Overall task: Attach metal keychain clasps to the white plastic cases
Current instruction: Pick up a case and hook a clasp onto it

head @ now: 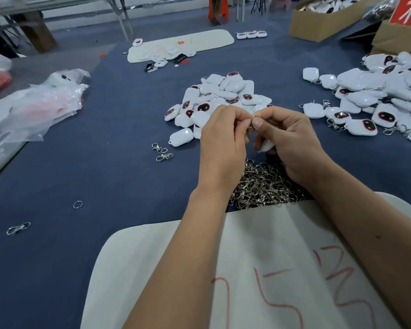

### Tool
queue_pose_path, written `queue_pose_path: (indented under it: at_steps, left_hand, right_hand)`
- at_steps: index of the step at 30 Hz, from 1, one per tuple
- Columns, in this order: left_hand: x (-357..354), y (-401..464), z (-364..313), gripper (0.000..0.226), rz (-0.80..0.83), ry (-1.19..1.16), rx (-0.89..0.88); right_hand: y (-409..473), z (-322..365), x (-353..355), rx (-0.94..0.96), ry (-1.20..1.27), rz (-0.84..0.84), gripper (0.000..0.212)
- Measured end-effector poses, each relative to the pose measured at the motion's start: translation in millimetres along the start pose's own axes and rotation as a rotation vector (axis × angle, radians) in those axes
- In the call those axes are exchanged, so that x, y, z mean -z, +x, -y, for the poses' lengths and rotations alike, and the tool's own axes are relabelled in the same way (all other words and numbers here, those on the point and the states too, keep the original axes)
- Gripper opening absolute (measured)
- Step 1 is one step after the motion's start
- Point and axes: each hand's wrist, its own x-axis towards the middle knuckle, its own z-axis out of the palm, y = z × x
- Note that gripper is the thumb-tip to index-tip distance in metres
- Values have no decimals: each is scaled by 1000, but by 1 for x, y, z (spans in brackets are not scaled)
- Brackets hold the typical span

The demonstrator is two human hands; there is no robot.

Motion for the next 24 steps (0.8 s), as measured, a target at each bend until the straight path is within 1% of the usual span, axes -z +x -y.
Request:
queue_pose_path:
  at_steps: [7, 12, 14, 16, 19, 20, 24]
  left_hand:
    - [0, -2, -1, 11, -6, 53, -11]
    - [-1, -1, 1, 10, -13, 81, 9]
    - [0, 0, 1, 10, -13, 97, 7]
    - [0, -1, 3, 11, -11, 121, 11]
    - [-1, -1, 6, 13, 24, 140, 39]
    - [-1, -1, 7, 14, 45, 139, 53]
    - [-3, -3, 9, 15, 157, 151, 65]
  right_hand:
    - [-1, 0, 1, -8, -12, 24, 10]
    - [0, -2, -1, 17, -44, 16, 14]
    - [0, -3, -2, 20, -26, 12, 12]
    - [3, -3, -1, -28, 77, -27, 6]
    - [7, -6, 4, -110, 209, -138, 21]
    - [8, -7, 4, -117, 210, -165, 23]
    - [8, -8, 3, -88, 128, -239, 12]
